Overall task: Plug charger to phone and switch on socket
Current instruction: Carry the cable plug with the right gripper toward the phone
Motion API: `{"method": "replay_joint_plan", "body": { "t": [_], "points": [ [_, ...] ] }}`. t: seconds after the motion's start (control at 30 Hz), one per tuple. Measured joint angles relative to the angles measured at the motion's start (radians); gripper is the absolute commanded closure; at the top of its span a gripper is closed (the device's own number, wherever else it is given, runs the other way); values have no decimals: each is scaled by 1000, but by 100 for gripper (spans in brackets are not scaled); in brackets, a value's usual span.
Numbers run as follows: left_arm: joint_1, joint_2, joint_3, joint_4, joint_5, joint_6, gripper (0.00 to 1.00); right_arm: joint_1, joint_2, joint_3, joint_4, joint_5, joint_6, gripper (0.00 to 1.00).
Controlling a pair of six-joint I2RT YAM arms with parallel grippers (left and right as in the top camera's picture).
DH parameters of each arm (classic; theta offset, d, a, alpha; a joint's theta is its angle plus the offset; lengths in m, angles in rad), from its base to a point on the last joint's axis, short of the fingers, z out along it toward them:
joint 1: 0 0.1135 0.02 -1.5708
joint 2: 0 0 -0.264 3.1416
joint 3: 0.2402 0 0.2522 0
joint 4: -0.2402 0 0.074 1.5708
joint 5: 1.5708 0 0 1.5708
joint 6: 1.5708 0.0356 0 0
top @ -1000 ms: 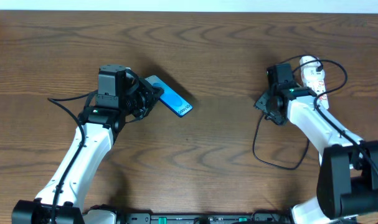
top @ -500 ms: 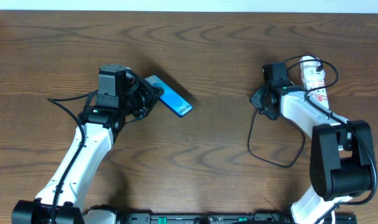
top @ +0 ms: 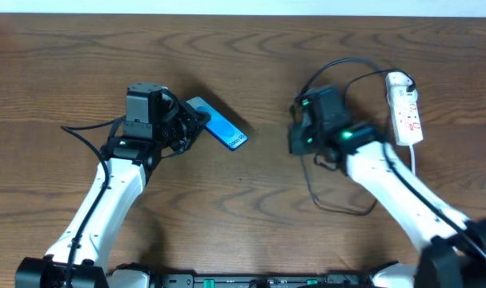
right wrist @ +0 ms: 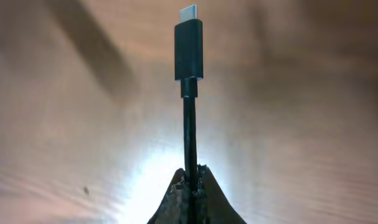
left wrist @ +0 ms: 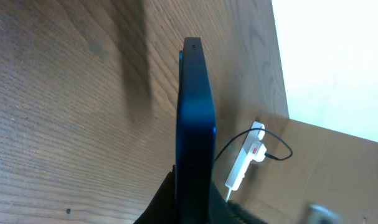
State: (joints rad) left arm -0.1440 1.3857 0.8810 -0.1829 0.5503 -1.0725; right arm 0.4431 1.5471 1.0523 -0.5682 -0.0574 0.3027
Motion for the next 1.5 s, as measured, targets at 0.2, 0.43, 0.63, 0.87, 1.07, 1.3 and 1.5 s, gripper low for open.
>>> {"method": "replay_joint_plan", "body": {
  "t": [0.2, 0.43, 0.63, 0.87, 1.07, 1.3, 1.5],
  "points": [
    [0, 0, 0, 0, -11, 4, 93, 31, 154, -9, -53, 34, -35, 38],
    [0, 0, 0, 0, -19, 24, 93, 31, 156, -5, -20, 40, -44, 15],
    [47, 0, 0, 0, -18, 37, 93, 31, 156, 22, 27, 47, -22, 41],
    [178, 0, 0, -3, -3, 53, 93, 47, 219, 29, 101, 107, -4, 47],
    [179, 0, 0, -47, 7, 69, 93, 142, 285, 29, 98, 124, 5, 56],
    [179, 0, 0, -59, 14, 79, 93, 212, 288, 29, 51, 285, 46, 60],
    [179, 0, 0, -103, 16, 80, 93, 210, 302, 29, 53, 328, 52, 73]
  ]
}}
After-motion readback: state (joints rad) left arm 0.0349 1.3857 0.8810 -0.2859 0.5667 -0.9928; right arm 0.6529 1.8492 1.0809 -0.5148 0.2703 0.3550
